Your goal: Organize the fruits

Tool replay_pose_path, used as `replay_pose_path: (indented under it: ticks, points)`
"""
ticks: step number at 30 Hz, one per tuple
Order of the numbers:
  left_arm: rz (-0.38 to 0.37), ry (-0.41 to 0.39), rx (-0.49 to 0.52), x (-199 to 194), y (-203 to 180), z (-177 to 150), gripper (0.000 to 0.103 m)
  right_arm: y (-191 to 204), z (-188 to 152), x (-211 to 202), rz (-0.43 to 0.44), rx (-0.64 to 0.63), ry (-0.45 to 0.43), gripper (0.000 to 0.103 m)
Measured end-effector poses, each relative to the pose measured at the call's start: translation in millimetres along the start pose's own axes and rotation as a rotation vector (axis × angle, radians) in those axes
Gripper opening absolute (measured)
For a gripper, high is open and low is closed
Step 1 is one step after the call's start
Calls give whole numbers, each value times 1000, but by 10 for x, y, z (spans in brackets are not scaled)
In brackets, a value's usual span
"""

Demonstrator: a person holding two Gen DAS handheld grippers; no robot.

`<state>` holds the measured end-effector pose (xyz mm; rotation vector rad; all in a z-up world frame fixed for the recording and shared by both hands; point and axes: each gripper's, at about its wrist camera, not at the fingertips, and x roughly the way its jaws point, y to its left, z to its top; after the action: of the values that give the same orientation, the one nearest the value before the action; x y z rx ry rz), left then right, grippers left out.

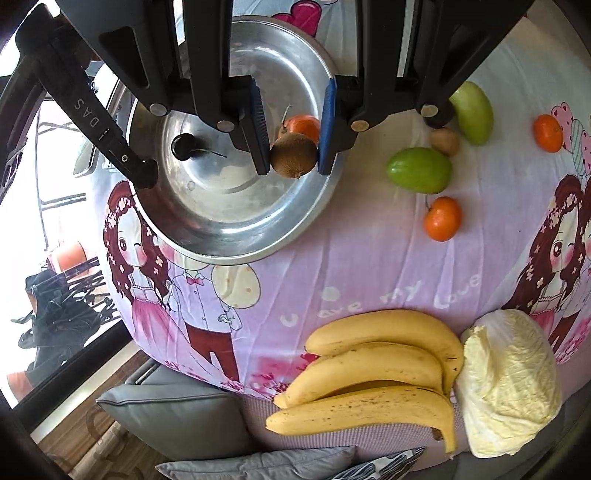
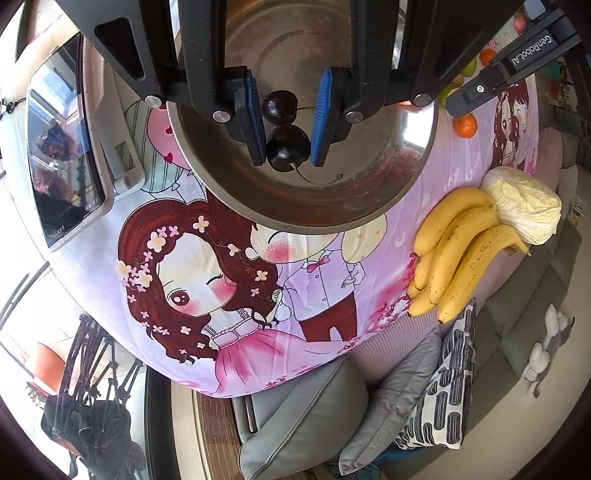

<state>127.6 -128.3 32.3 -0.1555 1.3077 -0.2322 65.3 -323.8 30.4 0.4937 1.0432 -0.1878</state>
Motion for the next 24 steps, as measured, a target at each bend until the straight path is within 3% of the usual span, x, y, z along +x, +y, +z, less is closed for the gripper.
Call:
replay_pose_path:
  ticks: [24]
  points:
    - [80, 75, -2, 537, -242, 92, 27, 182, -56, 209, 15, -68, 73, 27]
